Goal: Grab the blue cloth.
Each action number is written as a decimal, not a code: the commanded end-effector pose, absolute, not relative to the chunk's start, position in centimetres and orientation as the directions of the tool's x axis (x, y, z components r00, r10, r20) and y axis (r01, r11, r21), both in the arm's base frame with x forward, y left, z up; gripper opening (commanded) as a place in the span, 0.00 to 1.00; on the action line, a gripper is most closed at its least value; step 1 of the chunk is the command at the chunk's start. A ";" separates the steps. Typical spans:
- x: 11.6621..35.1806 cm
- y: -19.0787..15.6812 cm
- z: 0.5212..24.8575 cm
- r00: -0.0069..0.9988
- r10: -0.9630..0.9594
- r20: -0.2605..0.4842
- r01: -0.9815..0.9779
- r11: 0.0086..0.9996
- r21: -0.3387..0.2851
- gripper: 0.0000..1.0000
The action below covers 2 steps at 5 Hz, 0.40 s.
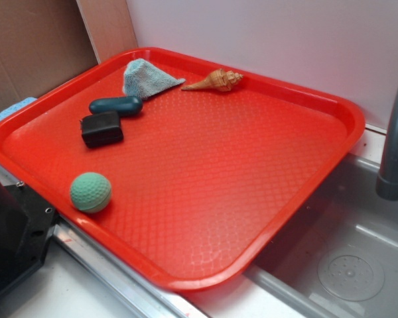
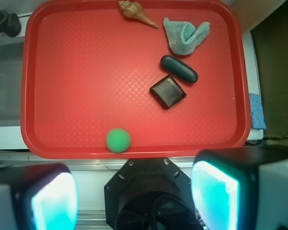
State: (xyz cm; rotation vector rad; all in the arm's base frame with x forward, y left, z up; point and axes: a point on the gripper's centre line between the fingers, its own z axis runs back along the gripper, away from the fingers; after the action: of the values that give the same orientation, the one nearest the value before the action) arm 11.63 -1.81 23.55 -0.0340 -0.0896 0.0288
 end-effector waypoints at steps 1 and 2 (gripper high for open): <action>11.6 -1.8 23.5 0.996 0.030 0.089 -0.027 0.999 -0.035 1.00; 12.9 -0.6 22.1 0.962 0.217 0.162 -0.220 0.976 -0.004 1.00</action>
State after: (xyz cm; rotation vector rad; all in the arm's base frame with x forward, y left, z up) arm 12.66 -0.68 21.61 0.0141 -0.1445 0.2125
